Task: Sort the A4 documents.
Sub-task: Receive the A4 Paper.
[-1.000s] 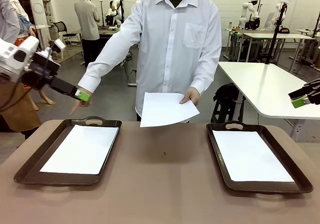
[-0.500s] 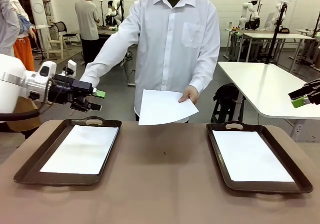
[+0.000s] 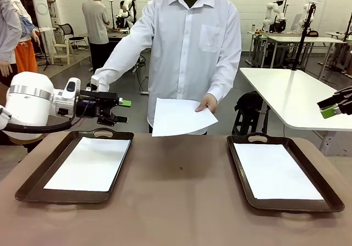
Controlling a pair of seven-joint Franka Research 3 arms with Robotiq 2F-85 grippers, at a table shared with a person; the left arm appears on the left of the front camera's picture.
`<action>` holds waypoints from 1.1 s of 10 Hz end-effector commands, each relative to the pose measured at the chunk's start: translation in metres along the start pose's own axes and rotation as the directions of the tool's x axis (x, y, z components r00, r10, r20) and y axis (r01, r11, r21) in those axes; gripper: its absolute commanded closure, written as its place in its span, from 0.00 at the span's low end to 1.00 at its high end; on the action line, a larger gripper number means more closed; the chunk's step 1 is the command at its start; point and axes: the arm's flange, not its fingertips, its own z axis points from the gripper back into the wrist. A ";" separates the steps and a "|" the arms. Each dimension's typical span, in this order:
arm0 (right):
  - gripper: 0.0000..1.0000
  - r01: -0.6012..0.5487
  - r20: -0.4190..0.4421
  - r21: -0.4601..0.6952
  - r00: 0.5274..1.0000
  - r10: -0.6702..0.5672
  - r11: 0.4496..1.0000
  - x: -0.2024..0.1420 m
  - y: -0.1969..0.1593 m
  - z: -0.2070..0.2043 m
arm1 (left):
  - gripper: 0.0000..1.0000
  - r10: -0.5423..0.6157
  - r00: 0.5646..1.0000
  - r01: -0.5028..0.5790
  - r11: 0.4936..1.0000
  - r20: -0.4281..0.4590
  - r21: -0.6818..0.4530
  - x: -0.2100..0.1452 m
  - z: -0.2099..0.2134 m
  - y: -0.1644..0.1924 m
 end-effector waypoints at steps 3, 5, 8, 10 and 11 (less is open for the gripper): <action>0.00 0.000 0.000 0.007 1.000 0.000 1.000 0.000 0.001 -0.001 | 0.00 0.063 0.998 -0.063 0.998 0.023 -0.019 0.033 -0.027 0.016; 0.00 0.000 0.000 0.007 1.000 0.000 1.000 0.000 0.001 -0.001 | 0.00 0.105 0.994 -0.105 0.994 -0.002 0.000 0.040 -0.048 0.030; 0.00 0.000 0.000 0.007 1.000 0.000 1.000 0.000 0.001 -0.001 | 0.00 0.137 0.990 -0.137 0.990 -0.029 -0.016 0.047 -0.070 0.035; 0.00 0.000 0.000 0.007 1.000 0.000 1.000 0.000 0.001 -0.001 | 0.00 0.176 0.983 -0.180 0.978 -0.043 -0.106 0.050 -0.086 0.029; 0.00 0.000 0.000 0.007 1.000 0.000 1.000 0.000 0.001 -0.001 | 0.00 0.185 0.981 -0.192 0.974 -0.065 -0.124 0.048 -0.097 0.025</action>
